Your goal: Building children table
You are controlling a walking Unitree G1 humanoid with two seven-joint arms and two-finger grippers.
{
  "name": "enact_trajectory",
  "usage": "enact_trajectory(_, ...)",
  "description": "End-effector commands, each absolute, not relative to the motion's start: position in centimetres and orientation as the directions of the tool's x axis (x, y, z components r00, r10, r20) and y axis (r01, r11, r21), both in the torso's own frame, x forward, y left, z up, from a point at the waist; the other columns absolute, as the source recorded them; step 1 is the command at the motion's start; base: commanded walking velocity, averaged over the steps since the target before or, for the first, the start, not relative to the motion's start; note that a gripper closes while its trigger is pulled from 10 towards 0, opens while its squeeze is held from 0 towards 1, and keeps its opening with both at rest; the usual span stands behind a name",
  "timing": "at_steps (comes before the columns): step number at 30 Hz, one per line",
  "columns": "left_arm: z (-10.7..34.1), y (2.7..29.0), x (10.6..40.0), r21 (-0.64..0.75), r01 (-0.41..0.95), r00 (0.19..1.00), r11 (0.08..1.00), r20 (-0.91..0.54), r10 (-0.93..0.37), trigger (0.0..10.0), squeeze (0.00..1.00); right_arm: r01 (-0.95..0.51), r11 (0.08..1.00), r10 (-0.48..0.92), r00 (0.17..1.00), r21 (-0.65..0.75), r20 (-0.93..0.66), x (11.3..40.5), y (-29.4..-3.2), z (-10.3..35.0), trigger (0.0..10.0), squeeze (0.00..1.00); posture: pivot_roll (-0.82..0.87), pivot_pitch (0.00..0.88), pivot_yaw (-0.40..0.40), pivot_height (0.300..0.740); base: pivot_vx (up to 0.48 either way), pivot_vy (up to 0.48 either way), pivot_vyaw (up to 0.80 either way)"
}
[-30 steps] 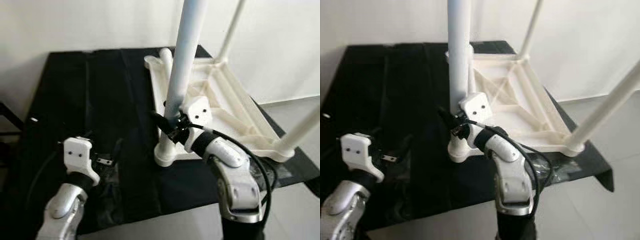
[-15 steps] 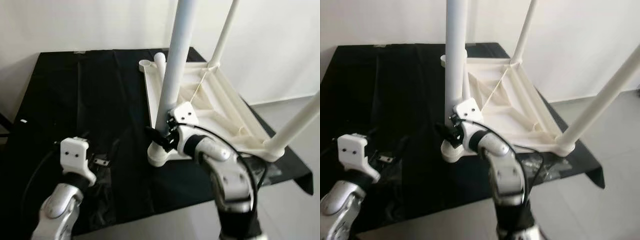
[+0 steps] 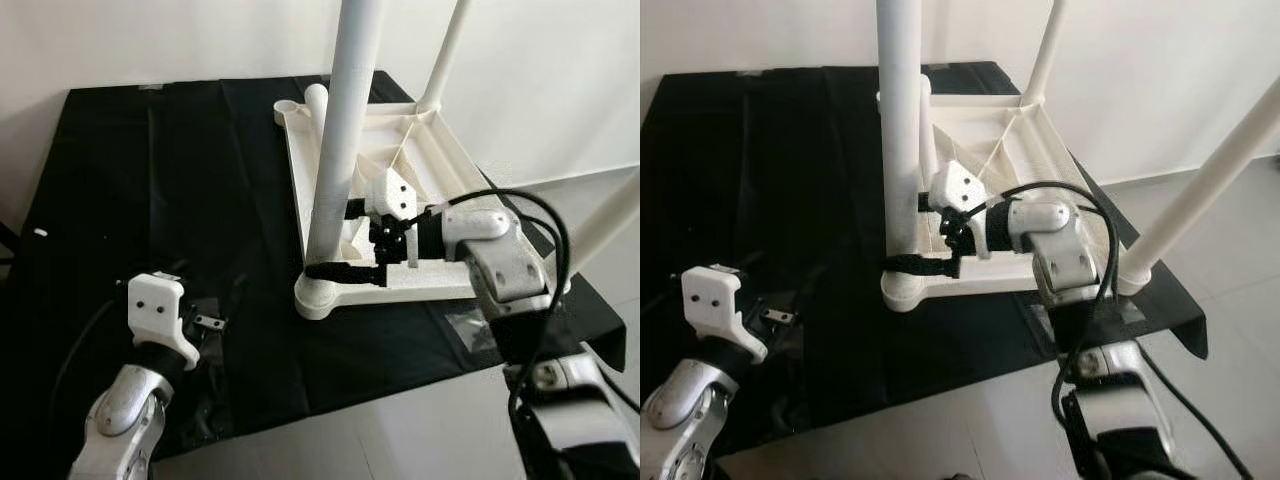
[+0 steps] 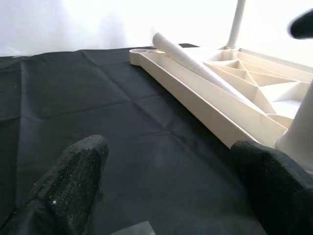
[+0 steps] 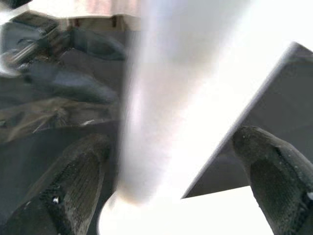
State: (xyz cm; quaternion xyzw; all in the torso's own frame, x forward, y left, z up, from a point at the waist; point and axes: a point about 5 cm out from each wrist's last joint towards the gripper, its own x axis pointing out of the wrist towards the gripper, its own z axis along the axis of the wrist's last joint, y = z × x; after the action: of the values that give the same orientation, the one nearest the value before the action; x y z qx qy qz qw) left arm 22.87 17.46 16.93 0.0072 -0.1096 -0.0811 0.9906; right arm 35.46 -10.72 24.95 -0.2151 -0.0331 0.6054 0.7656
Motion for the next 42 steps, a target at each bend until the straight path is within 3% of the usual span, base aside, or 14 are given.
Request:
enact_trajectory(1,16.8,17.1,22.5,0.038,0.164,0.964,0.986,0.204,-0.169,10.0,0.0,-0.904,0.196,0.945,0.277,-0.379,-0.173,35.9,-10.5,25.4,10.0,0.0,-0.02,0.176,-0.097,0.74,0.0,0.0,0.0)
enact_trajectory(4,16.9,17.1,22.3,0.042,0.166,0.965,0.985,0.2,-0.171,10.0,0.0,-0.905,0.218,0.948,0.286,-0.366,-0.141,36.5,-10.0,25.8,10.0,0.0,-0.02,0.187,-0.095,0.74,0.0,0.0,0.0)
enact_trajectory(6,16.9,17.1,22.1,0.044,0.166,0.965,0.985,0.198,-0.172,10.0,0.0,-0.909,0.213,0.95,0.278,-0.358,-0.141,36.9,-9.9,25.9,0.0,0.0,-0.01,0.194,-0.094,0.74,0.0,0.0,0.0)
enact_trajectory(22,16.9,17.2,22.3,0.044,0.158,0.966,0.987,0.199,-0.163,10.0,0.0,-0.935,0.118,0.975,0.172,-0.334,-0.138,36.6,-11.1,24.6,0.0,0.0,-0.04,0.186,-0.108,0.74,0.0,0.0,0.0)
enact_trajectory(24,16.9,17.3,22.3,0.043,0.155,0.966,0.987,0.201,-0.161,10.0,0.0,-0.926,0.167,0.964,0.225,-0.338,-0.14,36.1,-11.1,23.6,0.0,0.0,-0.05,0.184,-0.12,0.74,0.0,0.0,0.0)
enact_trajectory(25,16.9,17.5,22.5,0.044,0.15,0.967,0.988,0.203,-0.155,10.0,0.0,-0.727,0.664,0.721,0.685,-0.178,-0.105,34.0,-9.4,18.7,0.0,0.0,-0.07,0.187,-0.12,0.74,0.0,0.0,0.0)
enact_trajectory(27,16.9,17.5,22.5,0.044,0.15,0.967,0.988,0.203,-0.155,10.0,0.0,-0.727,0.664,0.721,0.685,-0.178,-0.105,34.0,-9.4,18.7,0.0,0.0,-0.07,0.187,-0.12,0.74,0.0,0.0,0.0)
enact_trajectory(28,17.0,17.6,22.5,0.044,0.148,0.967,0.988,0.204,-0.154,10.0,0.0,-0.565,0.82,0.549,0.821,-0.089,-0.155,32.0,-9.9,16.9,0.0,0.0,-0.07,0.187,-0.12,0.74,0.0,0.0,0.0)
enact_trajectory(30,17.0,17.6,22.5,0.044,0.148,0.967,0.988,0.204,-0.154,10.0,0.0,-0.565,0.82,0.549,0.821,-0.089,-0.155,32.0,-9.9,16.9,0.0,0.0,-0.07,0.187,-0.12,0.74,0.0,0.0,0.0)
enact_trajectory(33,16.9,17.8,22.9,0.043,0.155,0.966,0.987,0.202,-0.161,10.0,0.0,-0.528,0.844,0.511,0.845,-0.095,-0.16,28.3,-8.6,16.4,0.0,0.0,-0.09,0.165,-0.083,0.74,0.0,0.0,0.0)
enact_trajectory(39,16.7,17.9,23.6,0.034,0.179,0.963,0.983,0.198,-0.182,10.0,0.0,-0.545,0.825,0.532,0.839,-0.153,-0.116,28.4,-8.6,17.3,0.0,0.0,-0.1,0.152,-0.084,0.74,0.0,0.0,0.0)
enact_trajectory(40,16.7,18.0,23.6,0.034,0.173,0.964,0.984,0.2,-0.176,10.0,0.0,-0.561,0.813,0.546,0.828,-0.156,-0.13,28.3,-8.5,17.4,3.7,0.0,-0.1,0.146,-0.086,0.74,0.0,0.0,0.0)
enact_trajectory(41,16.7,18.0,23.6,0.033,0.167,0.965,0.985,0.202,-0.17,10.0,0.0,-0.574,0.803,0.556,0.819,-0.163,-0.145,28.5,-8.6,17.6,10.0,0.0,-0.1,0.143,-0.085,0.74,0.0,0.0,0.0)
enact_trajectory(42,16.7,18.1,23.7,0.032,0.163,0.965,0.986,0.203,-0.166,10.0,0.0,-0.563,0.81,0.541,0.825,-0.163,-0.161,28.3,-8.6,17.8,10.0,0.0,-0.1,0.143,-0.086,0.74,0.0,0.0,0.0)
